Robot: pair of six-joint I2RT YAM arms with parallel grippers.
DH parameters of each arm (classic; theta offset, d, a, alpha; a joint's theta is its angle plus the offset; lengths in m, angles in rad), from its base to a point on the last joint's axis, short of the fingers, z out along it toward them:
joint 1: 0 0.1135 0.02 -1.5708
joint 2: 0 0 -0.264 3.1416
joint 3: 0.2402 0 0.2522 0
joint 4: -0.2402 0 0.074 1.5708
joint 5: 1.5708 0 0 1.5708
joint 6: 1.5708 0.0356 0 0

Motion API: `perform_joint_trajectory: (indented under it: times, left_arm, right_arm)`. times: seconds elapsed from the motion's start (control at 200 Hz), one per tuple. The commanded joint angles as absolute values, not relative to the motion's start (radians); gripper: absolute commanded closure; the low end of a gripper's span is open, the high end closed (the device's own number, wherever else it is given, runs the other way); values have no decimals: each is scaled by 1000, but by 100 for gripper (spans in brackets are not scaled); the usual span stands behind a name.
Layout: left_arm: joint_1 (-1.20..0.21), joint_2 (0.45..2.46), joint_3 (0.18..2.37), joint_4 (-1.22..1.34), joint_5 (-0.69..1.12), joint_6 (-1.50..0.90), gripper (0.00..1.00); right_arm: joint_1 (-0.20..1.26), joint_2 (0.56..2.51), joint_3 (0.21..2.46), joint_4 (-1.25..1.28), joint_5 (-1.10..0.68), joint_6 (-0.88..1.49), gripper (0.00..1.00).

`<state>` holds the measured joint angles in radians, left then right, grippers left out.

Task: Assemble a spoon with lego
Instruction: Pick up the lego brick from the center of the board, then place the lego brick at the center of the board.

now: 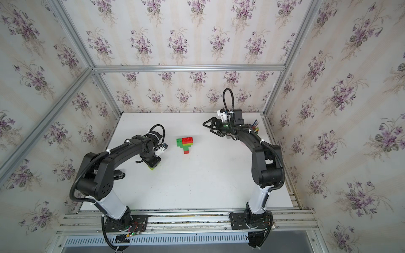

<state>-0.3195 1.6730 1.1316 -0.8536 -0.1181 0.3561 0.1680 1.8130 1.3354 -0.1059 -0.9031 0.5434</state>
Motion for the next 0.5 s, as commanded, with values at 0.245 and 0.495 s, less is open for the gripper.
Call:
perform_joint_trajectory:
  times: [0.245,0.495]
  left_arm:
    - [-568,1425,1174,-997,-116,332,78]
    - [-839,1596,1281,-946,-98,277,78]
  right_arm:
    - [141,1554,1167,-3,-718,227,0]
    - [89,1486,1112,24,-719,229,0]
